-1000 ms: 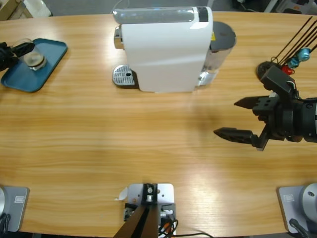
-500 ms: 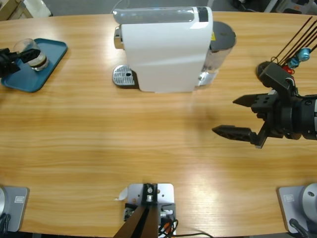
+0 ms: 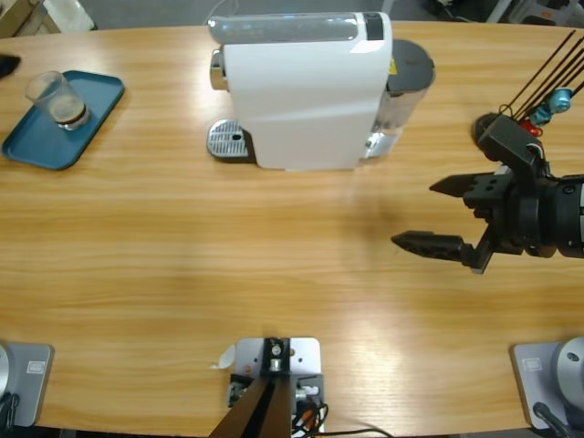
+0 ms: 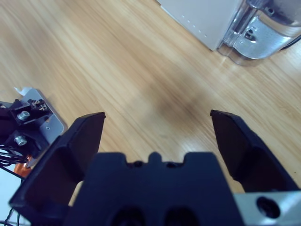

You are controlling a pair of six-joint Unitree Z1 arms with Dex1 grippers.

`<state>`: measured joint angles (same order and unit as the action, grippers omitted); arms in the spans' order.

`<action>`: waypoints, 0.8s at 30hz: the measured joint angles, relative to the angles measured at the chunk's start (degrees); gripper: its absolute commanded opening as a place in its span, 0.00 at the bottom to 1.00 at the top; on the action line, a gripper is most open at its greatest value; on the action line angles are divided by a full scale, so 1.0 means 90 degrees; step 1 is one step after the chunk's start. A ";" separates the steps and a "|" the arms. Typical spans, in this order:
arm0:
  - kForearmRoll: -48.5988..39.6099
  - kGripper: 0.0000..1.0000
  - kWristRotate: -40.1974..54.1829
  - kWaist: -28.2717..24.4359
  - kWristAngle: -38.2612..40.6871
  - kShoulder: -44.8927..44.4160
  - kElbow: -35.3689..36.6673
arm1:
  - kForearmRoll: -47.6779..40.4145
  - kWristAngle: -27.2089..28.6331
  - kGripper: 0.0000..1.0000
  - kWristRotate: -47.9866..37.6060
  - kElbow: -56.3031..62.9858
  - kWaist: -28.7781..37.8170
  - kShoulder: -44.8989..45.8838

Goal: Pour coffee

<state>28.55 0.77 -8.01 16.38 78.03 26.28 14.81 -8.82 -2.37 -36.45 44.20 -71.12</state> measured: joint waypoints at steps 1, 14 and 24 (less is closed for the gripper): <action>-0.0745 0.94 0.0043 0.0194 0.0000 -0.0334 0.0384 | 0.0000 0.0000 1.00 0.0000 0.0000 0.0000 0.0011; -0.3106 0.83 0.0380 0.4060 0.1087 -0.1565 0.0586 | 0.0033 0.0423 0.89 0.0000 0.0001 0.0721 0.0464; -0.3073 0.89 0.0240 0.4552 -0.0760 -0.1083 0.0404 | 0.0126 0.1558 0.90 0.0000 0.0001 0.1147 0.0770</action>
<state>0.89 2.92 32.97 9.54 68.29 29.91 15.94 5.20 -2.37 -36.45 54.53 -64.18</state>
